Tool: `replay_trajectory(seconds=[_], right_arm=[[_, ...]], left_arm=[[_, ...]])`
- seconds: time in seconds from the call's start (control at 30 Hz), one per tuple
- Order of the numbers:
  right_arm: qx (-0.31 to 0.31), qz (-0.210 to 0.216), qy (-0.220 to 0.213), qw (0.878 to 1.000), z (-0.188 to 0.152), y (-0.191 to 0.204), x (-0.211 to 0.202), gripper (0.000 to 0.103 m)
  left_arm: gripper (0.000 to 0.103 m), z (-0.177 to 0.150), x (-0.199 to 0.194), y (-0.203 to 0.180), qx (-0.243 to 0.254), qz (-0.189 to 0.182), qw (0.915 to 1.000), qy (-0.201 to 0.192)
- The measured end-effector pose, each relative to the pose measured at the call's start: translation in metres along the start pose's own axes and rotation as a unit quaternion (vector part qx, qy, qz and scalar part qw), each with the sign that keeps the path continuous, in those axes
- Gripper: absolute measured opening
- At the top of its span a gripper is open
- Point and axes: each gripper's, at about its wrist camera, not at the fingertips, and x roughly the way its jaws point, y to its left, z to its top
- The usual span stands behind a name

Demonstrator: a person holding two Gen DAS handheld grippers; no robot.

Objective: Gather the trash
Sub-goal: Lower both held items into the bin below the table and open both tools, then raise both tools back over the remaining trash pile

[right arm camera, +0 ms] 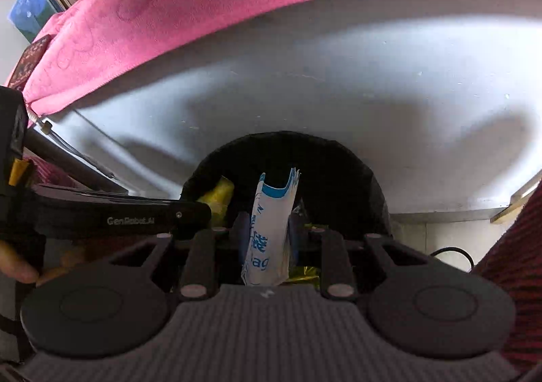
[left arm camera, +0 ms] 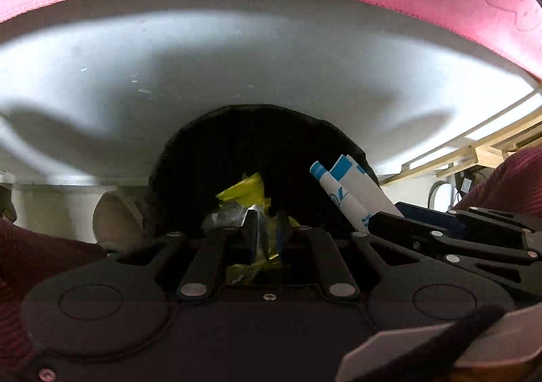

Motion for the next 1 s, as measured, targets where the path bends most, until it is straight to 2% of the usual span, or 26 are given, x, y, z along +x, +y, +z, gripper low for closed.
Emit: replay_trajectory(seconds=[0.23, 0.3, 0.57, 0.73, 0.83, 1.0], right_arm=[[0.005, -0.003, 0.003, 1.0, 0.003, -0.002, 0.005, 0.036], [0.006, -0.003, 0.002, 1.0, 0.003, -0.003, 0.006, 0.04], [0.005, -0.004, 0.0, 1.0, 0.003, -0.002, 0.005, 0.04], [0.007, -0.002, -0.003, 1.0, 0.004, -0.004, 0.002, 0.04], [0.007, 0.0, -0.006, 1.0, 0.005, -0.005, 0.0, 0.04], [-0.008, -0.005, -0.026, 1.0, 0.01, -0.001, -0.011, 0.042]], left_arm=[[0.01, 0.0, 0.0, 0.0, -0.003, 0.004, 1.0, 0.003], [0.011, 0.0, -0.002, 0.001, -0.004, 0.006, 1.0, 0.0], [0.021, 0.002, -0.008, -0.002, 0.001, 0.01, 0.9999, -0.012], [0.032, 0.003, -0.014, -0.002, 0.002, 0.014, 0.9997, -0.021], [0.035, 0.004, -0.02, -0.002, 0.006, 0.013, 0.9994, -0.03], [0.04, 0.007, -0.037, -0.006, 0.015, 0.012, 0.9985, -0.052]])
